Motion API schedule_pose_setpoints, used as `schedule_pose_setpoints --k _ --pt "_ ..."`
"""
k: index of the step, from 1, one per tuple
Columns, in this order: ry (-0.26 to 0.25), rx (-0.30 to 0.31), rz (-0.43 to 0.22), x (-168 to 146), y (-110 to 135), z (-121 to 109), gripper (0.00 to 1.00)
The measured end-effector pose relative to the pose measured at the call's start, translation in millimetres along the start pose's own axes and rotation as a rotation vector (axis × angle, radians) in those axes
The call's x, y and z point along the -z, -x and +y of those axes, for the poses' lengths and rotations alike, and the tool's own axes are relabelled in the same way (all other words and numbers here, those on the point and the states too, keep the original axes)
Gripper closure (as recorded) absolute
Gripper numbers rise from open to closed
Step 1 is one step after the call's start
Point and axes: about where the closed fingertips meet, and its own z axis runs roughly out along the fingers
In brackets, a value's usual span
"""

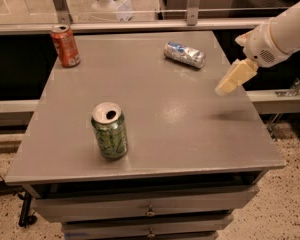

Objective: Move redbull can near green can

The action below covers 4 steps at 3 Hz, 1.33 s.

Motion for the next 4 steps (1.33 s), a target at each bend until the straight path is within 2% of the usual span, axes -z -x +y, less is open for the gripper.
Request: schedule_pose_setpoints --k 1,2,4 --pt "0.001 -0.084 -0.063 -28.2 10.0 -18.9 0.00" --pt "0.003 -0.141 -0.126 -52.9 26.4 -34.2 0.00" --pt "-0.016 -0.228 -0.221 -98.4 56.6 -59.6 0.00"
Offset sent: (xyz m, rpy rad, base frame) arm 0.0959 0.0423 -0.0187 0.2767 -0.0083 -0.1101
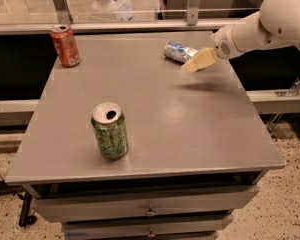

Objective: Move redbull can near green can

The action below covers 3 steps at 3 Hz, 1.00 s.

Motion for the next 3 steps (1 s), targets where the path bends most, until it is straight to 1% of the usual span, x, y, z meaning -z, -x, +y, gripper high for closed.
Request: schedule_pose_setpoints --k 1,2,3 --pt "0.000 -0.028 -0.011 -20.5 1.8 -1.4 0.00" --pt "0.001 -0.047 0.004 -33.7 -6.7 -1.7 0.00" --pt "-0.004 -0.053 0.015 -38.2 -14.0 -4.6 0.18"
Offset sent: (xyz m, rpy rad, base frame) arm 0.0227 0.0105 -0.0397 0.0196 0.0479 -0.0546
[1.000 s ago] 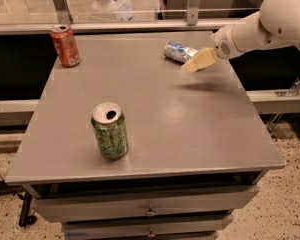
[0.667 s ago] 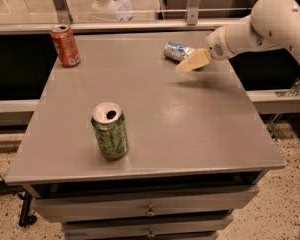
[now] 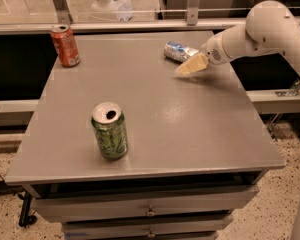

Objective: Move redbull can near green can

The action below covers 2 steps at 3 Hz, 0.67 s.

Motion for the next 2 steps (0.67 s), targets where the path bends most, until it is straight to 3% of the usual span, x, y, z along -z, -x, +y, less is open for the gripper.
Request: schedule_pose_setpoints --k 2 --pt "0.014 0.038 -0.001 8.6 0.3 -1.2 0.64"
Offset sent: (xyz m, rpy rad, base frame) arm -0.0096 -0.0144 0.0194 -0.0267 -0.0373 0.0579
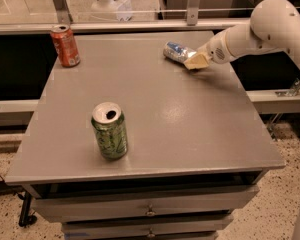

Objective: Move redbull can near green can

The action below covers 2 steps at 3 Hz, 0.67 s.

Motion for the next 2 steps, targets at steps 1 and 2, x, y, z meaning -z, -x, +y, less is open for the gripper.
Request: schedule_pose_setpoints --k 1,2 --pt "0.042 0.047 -0.008 10.5 4.6 10.7 0.87" --pt "0.139 0.122 -0.029 38.6 7.3 40.6 1.00"
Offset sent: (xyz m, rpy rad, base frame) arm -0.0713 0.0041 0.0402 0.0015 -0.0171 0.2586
